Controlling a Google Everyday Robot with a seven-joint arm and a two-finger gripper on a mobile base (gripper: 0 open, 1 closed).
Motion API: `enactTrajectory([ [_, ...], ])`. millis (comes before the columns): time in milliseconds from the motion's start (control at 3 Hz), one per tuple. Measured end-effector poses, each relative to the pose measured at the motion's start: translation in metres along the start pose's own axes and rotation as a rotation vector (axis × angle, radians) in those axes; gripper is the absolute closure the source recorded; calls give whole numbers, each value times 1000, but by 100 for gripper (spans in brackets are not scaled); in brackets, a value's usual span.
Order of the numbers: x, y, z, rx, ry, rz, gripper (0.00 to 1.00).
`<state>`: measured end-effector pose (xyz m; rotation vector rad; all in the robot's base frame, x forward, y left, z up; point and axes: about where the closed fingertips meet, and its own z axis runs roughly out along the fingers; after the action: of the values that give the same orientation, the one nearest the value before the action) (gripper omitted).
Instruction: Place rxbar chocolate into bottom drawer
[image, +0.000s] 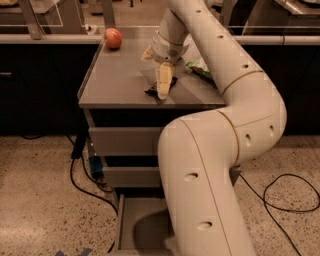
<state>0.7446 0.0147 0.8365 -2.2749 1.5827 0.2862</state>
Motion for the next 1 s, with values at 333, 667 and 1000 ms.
enactTrajectory([
  [333, 4, 0, 16, -35, 4, 65, 0],
  [667, 2, -11, 20, 2, -1, 61, 0],
  [1000, 2, -17, 23, 21, -5, 60, 10],
])
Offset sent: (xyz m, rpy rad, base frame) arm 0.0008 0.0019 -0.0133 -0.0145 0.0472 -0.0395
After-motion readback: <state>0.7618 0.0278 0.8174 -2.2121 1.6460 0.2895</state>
